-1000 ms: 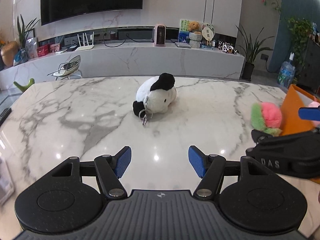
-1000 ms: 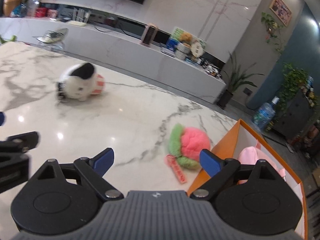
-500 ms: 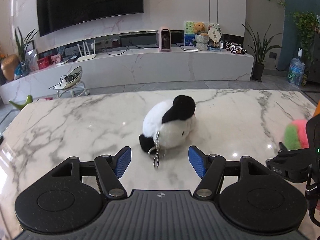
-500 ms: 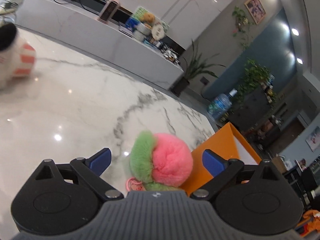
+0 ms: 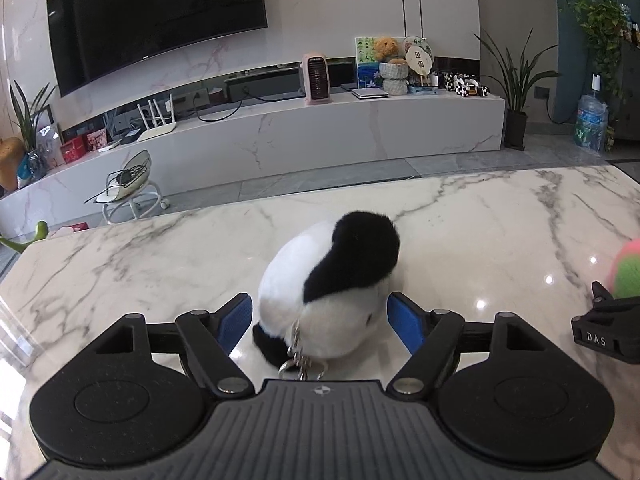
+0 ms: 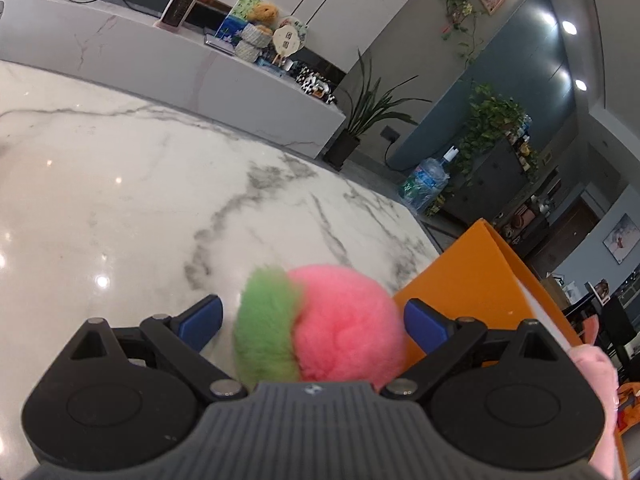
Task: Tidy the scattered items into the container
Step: 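Grasp the white-black plush with the left tool while the right tool grasps the pink pompom, then lift and carry the plush and pompom with both tools toward the orange box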
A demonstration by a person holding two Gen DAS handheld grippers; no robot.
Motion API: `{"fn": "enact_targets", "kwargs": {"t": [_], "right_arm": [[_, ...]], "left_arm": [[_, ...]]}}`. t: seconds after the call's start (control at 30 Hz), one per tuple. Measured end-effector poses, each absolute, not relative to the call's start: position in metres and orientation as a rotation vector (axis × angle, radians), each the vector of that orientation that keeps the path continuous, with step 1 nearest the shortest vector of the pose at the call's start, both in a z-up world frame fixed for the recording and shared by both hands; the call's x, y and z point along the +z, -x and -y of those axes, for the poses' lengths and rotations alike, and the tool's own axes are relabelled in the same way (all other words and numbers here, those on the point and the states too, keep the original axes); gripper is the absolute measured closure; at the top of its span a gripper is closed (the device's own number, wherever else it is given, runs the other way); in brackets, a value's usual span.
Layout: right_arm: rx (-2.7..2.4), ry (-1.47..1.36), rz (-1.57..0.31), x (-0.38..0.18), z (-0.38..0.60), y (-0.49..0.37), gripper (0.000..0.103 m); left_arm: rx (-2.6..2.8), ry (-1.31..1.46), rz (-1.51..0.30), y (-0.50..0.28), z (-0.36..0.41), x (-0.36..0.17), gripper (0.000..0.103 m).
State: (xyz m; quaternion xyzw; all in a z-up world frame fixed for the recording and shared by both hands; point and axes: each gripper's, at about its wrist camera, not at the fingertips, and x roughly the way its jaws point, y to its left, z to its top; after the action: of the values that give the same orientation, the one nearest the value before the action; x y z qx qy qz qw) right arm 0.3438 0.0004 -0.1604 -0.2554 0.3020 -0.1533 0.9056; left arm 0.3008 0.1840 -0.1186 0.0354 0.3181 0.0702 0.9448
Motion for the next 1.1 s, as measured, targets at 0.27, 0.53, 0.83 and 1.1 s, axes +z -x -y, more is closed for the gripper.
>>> {"fn": "enact_targets", "kwargs": {"t": [0.27,0.53,0.83,1.1], "right_arm": [[-0.269,0.447,-0.621,-0.16,0.007,-0.35,0.03],[-0.218,0.455,-0.611,-0.163,0.002,-0.351,0.062],[-0.128,0.432,-0.567,-0.153,-0.007,-0.33,0.075],[-0.037,0.401,-0.563,-0.133,-0.013,-0.295,0.094]], "left_arm": [[0.135,-0.108,-0.667,-0.32,-0.186,-0.132,0.013],[0.126,-0.102,-0.666,-0.329,-0.187,-0.14,0.013],[0.121,-0.109,-0.682,-0.311,-0.184,-0.135,0.024],[0.141,-0.08,-0.695,-0.266,-0.181,-0.119,0.026]]}}
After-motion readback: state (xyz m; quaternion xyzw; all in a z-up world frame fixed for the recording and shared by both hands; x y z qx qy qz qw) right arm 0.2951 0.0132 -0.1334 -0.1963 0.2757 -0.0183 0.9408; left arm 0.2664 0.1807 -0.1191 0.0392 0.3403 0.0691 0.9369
